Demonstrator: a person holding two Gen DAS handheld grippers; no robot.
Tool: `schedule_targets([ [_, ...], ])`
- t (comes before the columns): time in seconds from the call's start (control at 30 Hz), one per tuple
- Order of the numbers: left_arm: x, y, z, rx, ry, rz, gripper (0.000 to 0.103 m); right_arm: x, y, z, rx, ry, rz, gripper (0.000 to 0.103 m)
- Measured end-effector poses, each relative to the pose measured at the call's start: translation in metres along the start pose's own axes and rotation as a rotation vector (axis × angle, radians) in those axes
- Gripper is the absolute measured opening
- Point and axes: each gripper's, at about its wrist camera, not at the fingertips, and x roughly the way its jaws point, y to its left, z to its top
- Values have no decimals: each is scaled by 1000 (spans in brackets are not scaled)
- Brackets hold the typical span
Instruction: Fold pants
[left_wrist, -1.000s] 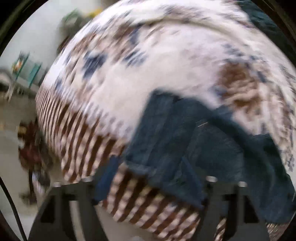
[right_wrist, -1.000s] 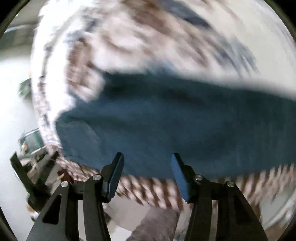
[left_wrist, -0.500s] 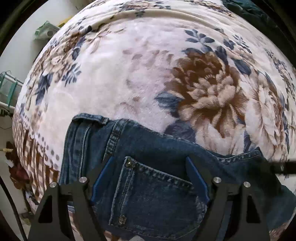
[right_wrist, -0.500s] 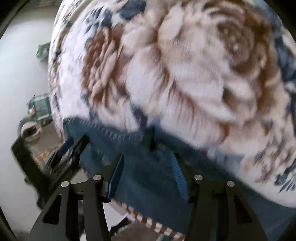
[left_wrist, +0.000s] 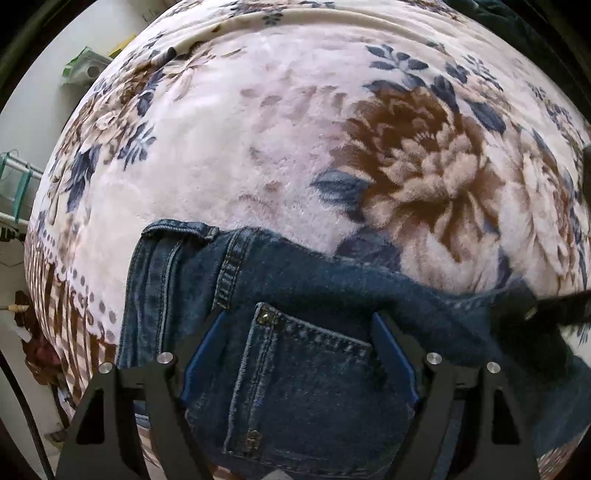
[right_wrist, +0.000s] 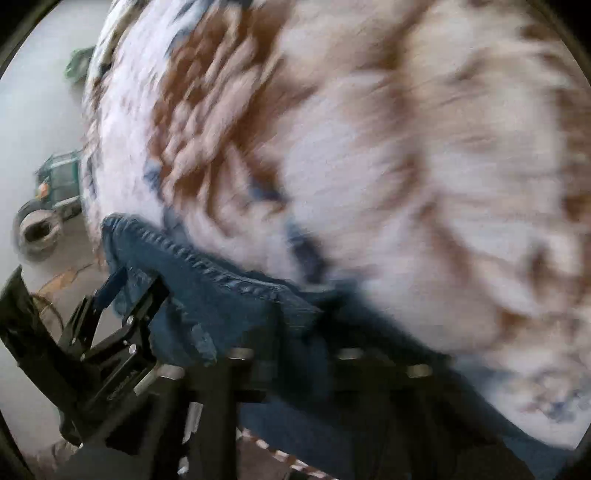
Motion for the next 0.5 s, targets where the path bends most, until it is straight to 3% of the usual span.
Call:
schedule_targets([
  [0.1, 6, 6, -3, 16, 9, -1, 88, -15, -11, -5, 82, -41, 48, 12],
  [0.17, 10, 12, -3, -4, 28, -18, 91, -11, -8, -7, 73, -48, 23, 12],
  [0.27, 11, 16, -1, -11, 40, -24, 91, -15, -30, -7, 225, -56, 108, 13],
  [0.33, 11, 18, 1, -15, 46, -27, 91, -28, -48, -14, 328, -119, 140, 14],
  [0.4, 12, 20, 2, -24, 49, -29, 91, -51, -61, -22, 385, -229, 115, 18],
  [0.43, 12, 21, 3, -29, 50, -31, 91, -69, -64, -29, 398, -303, 61, 19],
  [0.5, 9, 23, 4, -37, 49, -30, 91, -85, -66, -36, 370, -341, 57, 19],
])
